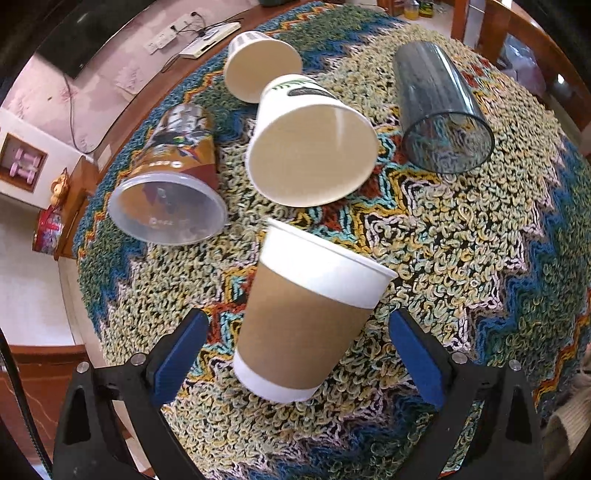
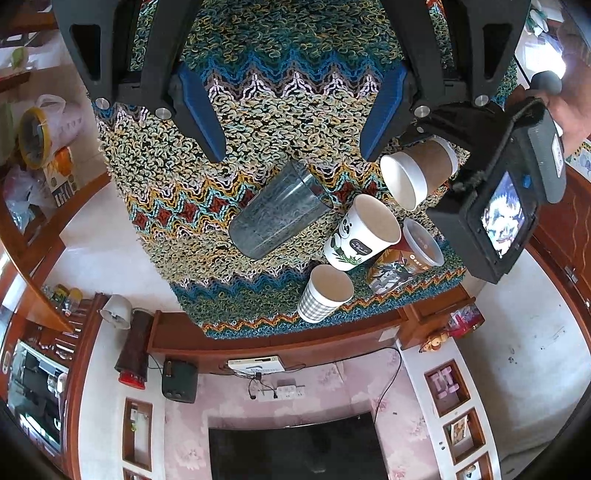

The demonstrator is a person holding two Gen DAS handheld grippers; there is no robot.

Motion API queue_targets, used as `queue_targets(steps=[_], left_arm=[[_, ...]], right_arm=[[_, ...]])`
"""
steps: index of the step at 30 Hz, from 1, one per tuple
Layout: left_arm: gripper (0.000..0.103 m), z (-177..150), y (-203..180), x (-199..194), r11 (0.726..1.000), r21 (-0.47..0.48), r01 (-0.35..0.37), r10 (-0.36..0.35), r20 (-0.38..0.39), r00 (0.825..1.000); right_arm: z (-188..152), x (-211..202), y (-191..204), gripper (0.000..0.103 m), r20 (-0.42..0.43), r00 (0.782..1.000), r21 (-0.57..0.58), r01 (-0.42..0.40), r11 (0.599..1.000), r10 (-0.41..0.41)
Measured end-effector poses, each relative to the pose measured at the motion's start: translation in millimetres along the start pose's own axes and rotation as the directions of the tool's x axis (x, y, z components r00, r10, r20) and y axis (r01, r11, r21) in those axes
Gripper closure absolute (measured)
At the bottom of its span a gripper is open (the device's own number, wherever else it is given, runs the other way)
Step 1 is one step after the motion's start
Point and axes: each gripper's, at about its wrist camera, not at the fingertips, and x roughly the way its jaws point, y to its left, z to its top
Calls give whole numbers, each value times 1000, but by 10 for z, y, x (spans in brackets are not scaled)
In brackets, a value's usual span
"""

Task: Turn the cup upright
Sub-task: 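Close the left gripper on the brown sleeve of the cup, then lift the cup with the left gripper and rotate it rim-up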

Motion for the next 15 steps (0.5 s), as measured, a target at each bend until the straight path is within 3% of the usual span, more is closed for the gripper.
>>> queue_targets(steps=[3,4,15], left_arm=[[19,-6,-24,33,1000,15,-6,6,2,1000],[29,-4,-25,40,1000,16,-5,5,3,1000],[29,-120,-159,-27,994,105,-9,3,61,998]], right_arm=[[-4,8,4,27,-1,1000,0,0,1000,0],[-5,10,0,27,-2,1000,0,0,1000,0],[-42,49,-38,27,-13,1000,13,0,1000,0]])
